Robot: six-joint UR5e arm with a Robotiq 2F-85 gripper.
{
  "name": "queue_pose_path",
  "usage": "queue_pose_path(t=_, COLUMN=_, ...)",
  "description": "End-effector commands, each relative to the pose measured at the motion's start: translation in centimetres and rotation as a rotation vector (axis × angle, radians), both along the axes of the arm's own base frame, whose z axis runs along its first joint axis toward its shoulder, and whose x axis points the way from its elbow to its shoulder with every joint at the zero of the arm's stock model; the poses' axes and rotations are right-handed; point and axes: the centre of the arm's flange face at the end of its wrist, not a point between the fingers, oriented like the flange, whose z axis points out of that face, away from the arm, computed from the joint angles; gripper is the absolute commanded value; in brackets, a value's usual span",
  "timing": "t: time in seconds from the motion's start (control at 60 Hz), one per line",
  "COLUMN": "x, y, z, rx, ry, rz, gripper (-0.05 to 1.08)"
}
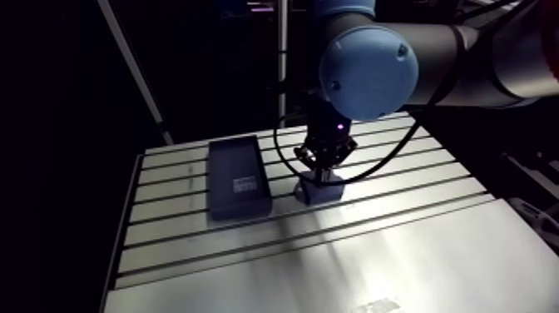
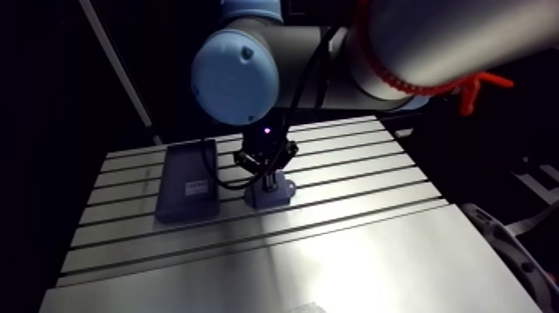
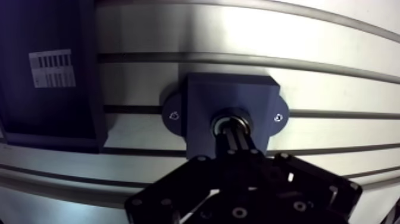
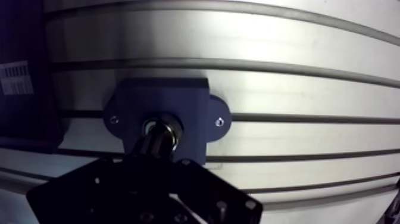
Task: Pick up the bearing and press it into the housing until flush.
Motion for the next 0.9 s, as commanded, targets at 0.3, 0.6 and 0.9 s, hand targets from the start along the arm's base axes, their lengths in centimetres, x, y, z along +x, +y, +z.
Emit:
queue_pose_path(t=0.3, x=-0.04, y=0.19, z=0.00, rx=0.003, ry=0.006, rz=-0.001, gripper=0.97)
queue_pose_path(t=0.6, x=0.05, y=0.08, z=-0.17, rx=0.002, ry=0.003, rz=0.000, gripper=0.97)
queue_pose_path(t=0.9, x=0.06, y=0.10, z=-0.18, rx=0.004, ry=0.003, rz=0.002, gripper=0.97)
